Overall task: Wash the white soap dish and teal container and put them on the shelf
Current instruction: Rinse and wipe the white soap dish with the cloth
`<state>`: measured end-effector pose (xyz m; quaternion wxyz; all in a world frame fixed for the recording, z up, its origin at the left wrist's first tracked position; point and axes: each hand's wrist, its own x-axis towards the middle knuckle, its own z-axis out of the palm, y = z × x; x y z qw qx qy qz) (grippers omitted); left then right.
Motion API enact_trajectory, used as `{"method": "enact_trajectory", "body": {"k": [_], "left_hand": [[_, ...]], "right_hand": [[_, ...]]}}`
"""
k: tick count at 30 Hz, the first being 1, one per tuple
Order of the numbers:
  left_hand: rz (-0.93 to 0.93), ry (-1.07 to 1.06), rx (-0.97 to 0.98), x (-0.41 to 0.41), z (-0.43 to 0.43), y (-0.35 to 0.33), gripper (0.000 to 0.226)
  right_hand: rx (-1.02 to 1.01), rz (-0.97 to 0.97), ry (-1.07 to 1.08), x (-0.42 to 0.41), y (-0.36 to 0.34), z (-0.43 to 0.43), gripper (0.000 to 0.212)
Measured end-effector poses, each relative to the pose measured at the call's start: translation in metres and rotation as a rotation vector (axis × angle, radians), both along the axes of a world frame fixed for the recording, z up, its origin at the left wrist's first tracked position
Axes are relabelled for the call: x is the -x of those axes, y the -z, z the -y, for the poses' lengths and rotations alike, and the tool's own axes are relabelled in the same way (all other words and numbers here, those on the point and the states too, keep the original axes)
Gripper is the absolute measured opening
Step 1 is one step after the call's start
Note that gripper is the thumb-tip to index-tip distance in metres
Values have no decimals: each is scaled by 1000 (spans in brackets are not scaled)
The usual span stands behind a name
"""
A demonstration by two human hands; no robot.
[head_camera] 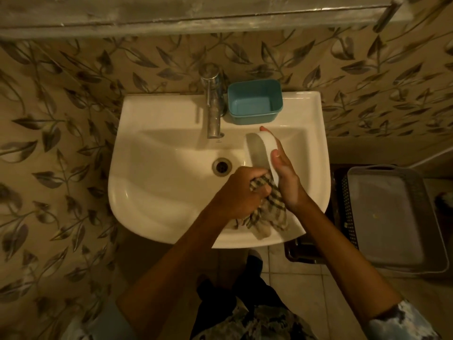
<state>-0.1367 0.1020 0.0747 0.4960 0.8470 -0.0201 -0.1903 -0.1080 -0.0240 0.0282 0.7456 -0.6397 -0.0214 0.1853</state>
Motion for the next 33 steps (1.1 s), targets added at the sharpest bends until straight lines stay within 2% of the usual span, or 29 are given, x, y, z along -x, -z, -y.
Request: {"method": "enact_trajectory", "body": {"k": [2, 6, 11, 13, 18, 22, 27, 33], "left_hand": [[90, 48, -105, 9, 2, 9, 9], [329, 267, -547, 17, -4, 18, 27], [641, 626, -845, 18, -24, 22, 33], [715, 684, -912, 14, -33, 22, 31], [797, 638, -1001, 7, -57, 31, 26], [669, 507, -1019, 22, -43, 38, 32], [283, 181, -811, 33, -12, 39, 37], [199, 127, -597, 51, 10, 28, 27]], "right_hand": [[36, 20, -22, -3, 0, -4, 51], [-95, -184, -5, -1, 10, -6, 42], [-109, -461, -82, 5, 8, -6, 52], [-100, -529, -155, 8, 6, -5, 52], [-65, -662, -230, 20, 12, 2, 43], [-10, -627, -231, 22, 14, 0, 42], [69, -473, -182, 21, 18, -3, 45], [-26, -321, -91, 18, 17, -4, 28]]}}
